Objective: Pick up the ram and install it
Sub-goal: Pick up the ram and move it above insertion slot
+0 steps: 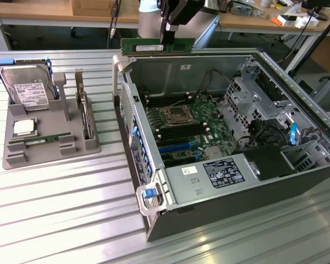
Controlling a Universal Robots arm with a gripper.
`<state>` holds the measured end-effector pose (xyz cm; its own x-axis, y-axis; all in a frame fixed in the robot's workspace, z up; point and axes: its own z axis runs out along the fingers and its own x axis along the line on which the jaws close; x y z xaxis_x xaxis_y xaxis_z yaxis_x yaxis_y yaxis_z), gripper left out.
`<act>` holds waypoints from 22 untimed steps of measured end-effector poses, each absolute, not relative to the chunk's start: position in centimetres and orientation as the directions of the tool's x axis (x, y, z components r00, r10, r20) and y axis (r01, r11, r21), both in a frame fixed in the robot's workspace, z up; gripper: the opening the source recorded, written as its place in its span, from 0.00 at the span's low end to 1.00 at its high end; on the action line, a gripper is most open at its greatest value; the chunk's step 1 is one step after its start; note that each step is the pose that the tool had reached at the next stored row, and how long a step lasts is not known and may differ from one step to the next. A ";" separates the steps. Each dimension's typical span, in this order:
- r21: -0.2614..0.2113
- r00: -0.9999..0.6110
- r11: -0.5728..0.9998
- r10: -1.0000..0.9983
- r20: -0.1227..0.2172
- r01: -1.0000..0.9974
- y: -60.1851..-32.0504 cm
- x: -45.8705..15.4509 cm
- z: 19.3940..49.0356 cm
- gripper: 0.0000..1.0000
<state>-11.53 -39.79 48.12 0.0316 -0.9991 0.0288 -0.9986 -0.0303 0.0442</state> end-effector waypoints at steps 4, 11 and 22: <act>0.044 0.032 -0.030 -0.999 0.030 -0.999 -39.8 -11.2 48.1 0.12; 0.044 0.032 -0.030 -0.999 0.034 -0.999 -39.8 -10.4 48.0 0.12; 0.045 0.032 -0.030 -0.999 0.040 -0.999 -39.8 -8.9 47.8 0.12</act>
<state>-8.91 -39.79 47.84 0.0316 -0.9987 0.0402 -0.9986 -0.0298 0.0446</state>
